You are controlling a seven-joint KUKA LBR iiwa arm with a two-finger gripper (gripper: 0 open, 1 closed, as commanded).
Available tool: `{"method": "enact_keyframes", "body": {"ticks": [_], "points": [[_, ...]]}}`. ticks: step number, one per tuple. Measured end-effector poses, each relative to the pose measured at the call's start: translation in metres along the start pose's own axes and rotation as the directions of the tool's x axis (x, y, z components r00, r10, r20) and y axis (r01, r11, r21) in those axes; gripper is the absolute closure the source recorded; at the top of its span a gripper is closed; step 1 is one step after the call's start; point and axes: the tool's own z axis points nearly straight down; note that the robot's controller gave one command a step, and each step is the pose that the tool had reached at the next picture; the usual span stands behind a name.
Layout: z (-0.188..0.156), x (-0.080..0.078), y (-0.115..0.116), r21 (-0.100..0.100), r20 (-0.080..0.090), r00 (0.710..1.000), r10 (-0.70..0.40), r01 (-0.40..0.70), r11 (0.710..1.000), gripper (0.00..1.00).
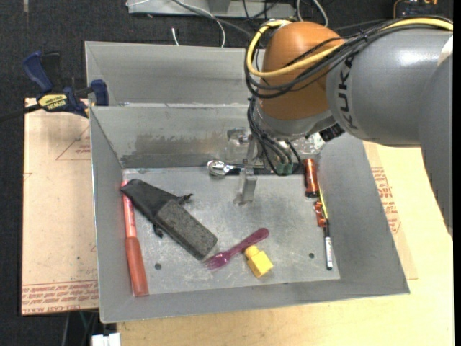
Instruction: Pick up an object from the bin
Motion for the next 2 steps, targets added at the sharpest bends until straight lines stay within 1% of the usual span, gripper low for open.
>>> {"method": "enact_keyframes", "body": {"ticks": [1,2], "points": [[-0.005,-0.001,-0.001,0.000,0.007,1.000,0.003,-0.003,1.000,0.00],[0.096,-0.030,-0.017,-0.003,0.007,0.971,0.241,-0.241,0.971,0.00]]}}
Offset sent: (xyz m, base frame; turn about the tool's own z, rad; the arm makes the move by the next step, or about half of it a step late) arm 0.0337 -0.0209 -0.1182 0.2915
